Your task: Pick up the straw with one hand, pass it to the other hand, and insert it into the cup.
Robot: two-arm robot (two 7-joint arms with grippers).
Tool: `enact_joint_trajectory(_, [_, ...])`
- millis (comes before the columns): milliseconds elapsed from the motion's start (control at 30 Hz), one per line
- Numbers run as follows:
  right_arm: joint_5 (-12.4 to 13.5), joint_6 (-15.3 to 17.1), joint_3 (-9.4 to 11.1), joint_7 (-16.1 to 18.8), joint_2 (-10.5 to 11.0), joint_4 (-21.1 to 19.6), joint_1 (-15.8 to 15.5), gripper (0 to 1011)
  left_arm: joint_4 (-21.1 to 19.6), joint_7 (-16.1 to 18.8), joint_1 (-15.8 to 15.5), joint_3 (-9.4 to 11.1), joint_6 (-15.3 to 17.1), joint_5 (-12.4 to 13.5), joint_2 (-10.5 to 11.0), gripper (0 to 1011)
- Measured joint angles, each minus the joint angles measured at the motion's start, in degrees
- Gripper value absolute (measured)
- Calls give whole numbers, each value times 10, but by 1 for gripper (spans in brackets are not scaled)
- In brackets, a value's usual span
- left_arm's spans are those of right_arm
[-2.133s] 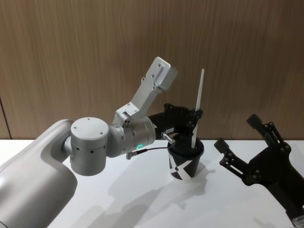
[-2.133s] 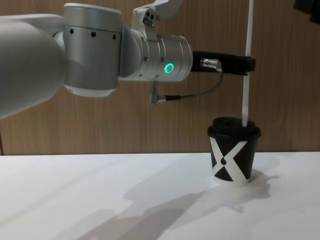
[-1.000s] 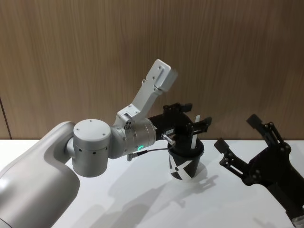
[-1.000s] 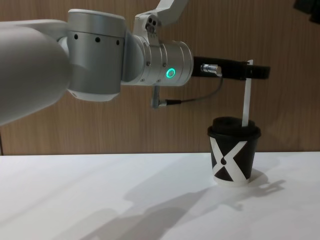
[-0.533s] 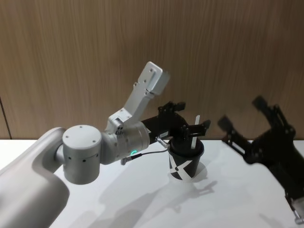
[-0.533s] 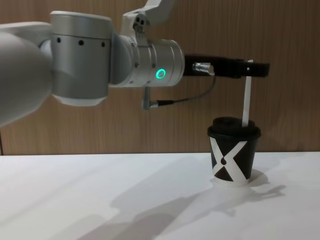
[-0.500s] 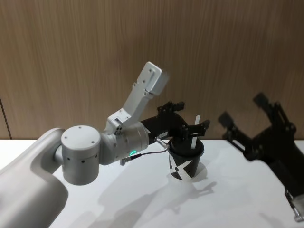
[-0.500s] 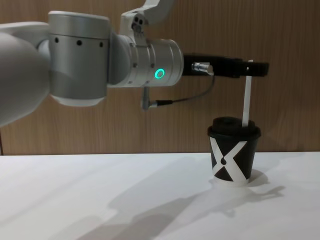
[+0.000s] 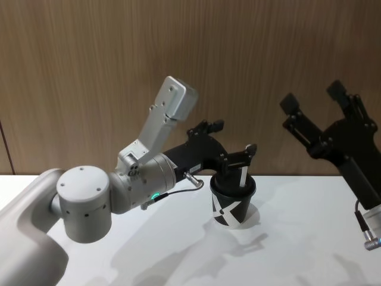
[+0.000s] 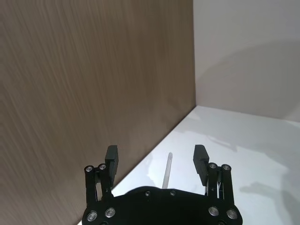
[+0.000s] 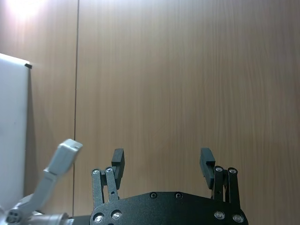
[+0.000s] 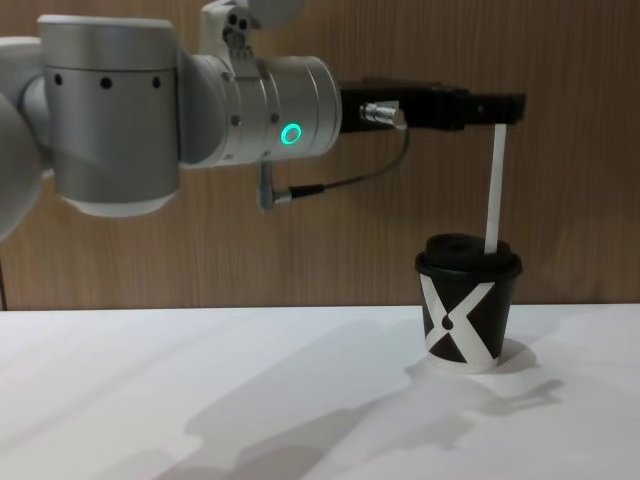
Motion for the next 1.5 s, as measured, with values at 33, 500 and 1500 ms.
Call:
enact_joint_trajectory(33, [0, 5, 0, -2, 0, -2, 1, 1001, -7, 4, 5, -3, -6, 2, 2, 1003])
enact_joint_trajectory(500, [14, 82, 6, -9, 34, -27, -18, 1001, -64, 45, 45, -28, -46, 22, 13, 1003])
enact_joint_trajectory(1500, [34, 114, 10, 12, 75, -32, -51, 1001, -112, 56, 74, -50, -37, 23, 22, 1003])
